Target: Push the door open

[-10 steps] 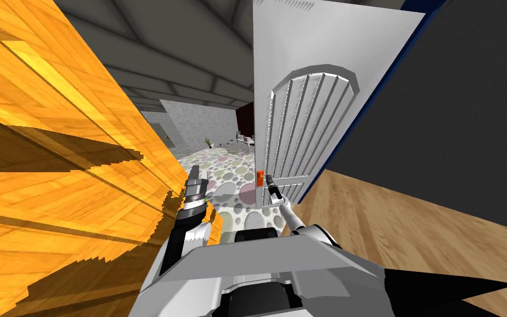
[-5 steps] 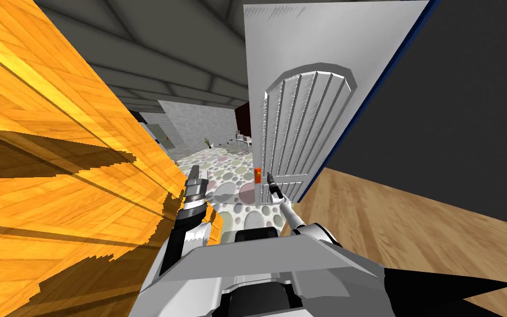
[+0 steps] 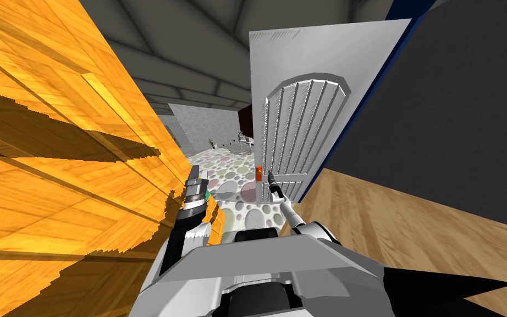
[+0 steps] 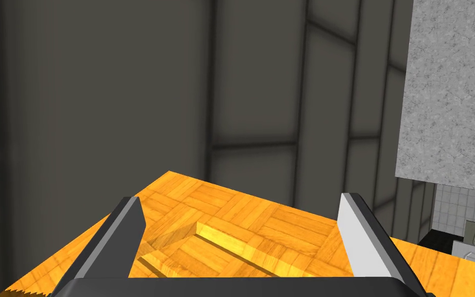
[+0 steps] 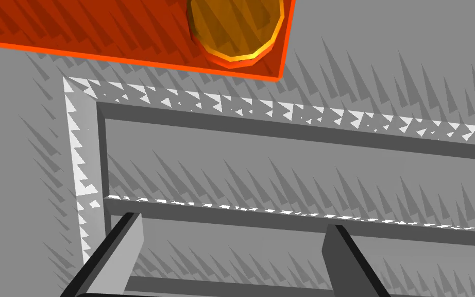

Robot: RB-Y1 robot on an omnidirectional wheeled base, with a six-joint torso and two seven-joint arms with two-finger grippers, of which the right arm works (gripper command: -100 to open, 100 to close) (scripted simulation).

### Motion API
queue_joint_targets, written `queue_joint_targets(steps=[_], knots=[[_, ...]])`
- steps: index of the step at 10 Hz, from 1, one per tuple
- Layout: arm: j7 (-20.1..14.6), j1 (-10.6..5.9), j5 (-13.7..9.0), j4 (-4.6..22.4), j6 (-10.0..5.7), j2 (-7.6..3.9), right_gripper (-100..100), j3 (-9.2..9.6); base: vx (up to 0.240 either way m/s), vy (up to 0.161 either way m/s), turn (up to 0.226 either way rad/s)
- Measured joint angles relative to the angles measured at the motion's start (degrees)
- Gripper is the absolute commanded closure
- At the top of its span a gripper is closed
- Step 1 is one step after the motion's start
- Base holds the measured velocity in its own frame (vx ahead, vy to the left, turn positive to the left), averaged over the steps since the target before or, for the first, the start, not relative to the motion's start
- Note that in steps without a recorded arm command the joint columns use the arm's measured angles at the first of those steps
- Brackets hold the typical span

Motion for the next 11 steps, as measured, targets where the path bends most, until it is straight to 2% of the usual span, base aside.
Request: queue_joint_targets(steps=[5, 11], knots=[[6.9, -0.76, -7.5, 0.6, -0.99, 0.69, -100, 0.01, -0.1, -0.003, 0.09], [14.6, -1.64, -15.8, 1.4, -2.2, 2.6, -100, 0.04, -0.085, 0.019, 0.075]])
